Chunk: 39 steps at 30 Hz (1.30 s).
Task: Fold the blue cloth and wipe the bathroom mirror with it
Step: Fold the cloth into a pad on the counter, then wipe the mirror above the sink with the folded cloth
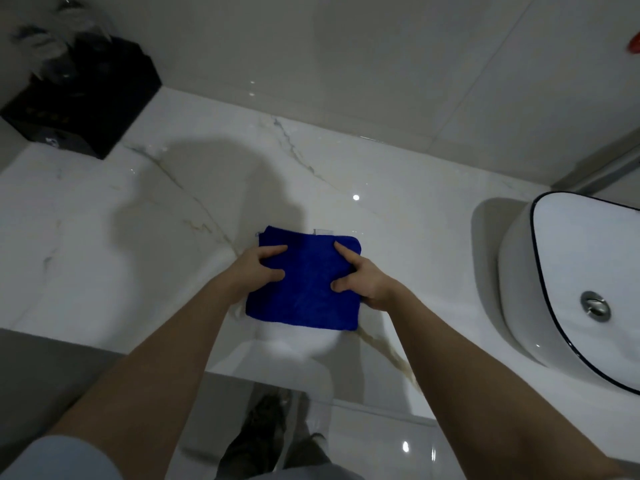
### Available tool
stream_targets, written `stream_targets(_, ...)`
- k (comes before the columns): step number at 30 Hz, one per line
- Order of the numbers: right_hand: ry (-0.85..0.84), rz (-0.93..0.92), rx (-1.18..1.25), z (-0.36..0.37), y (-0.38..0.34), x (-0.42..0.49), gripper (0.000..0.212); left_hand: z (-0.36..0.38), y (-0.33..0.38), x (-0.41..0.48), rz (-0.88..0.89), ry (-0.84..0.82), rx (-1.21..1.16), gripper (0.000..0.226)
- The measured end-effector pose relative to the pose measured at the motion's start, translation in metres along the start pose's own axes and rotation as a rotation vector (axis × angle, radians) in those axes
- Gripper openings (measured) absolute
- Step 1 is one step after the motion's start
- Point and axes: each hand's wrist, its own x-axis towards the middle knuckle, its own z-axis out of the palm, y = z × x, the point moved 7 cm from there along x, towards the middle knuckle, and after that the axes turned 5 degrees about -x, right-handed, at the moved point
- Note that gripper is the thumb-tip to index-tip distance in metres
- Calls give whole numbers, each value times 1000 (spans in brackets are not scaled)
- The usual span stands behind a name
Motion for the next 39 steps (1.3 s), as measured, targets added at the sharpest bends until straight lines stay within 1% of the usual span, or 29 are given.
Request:
stream_targets(3,28,-33,-8,-4,9,-16,88,19,-7,-15,6,-49,51,68)
stream_targets(5,29,-63,-100,-7,14,-31,89,35,-10,-27,3,-82,92,72)
stream_targets(8,38,-87,-238,-16,21,-59,88,58,-6,-45,27,-84,167,74)
stream_targets(12,112,-113,-322,-42,23,-103,92,92,19,-71,87,-100,236,74)
stream_targets(15,195,-151,-374,-70,9,-139,95,117,52,-92,175,-110,269,76)
stream_targets(18,292,-217,-435,-102,-23,-179,98,136,99,-113,293,-91,266,79)
stream_targets(22,457,-359,-513,-139,-86,-242,98,152,181,-147,492,-34,279,79)
stream_targets(28,652,-522,-616,-182,-180,-323,95,163,305,-195,749,37,367,80)
stream_targets(35,850,-625,-681,-221,-271,-376,95,165,424,-225,973,58,448,80)
stream_targets(39,930,-744,-717,-233,-328,-398,95,152,487,-235,1134,104,502,78)
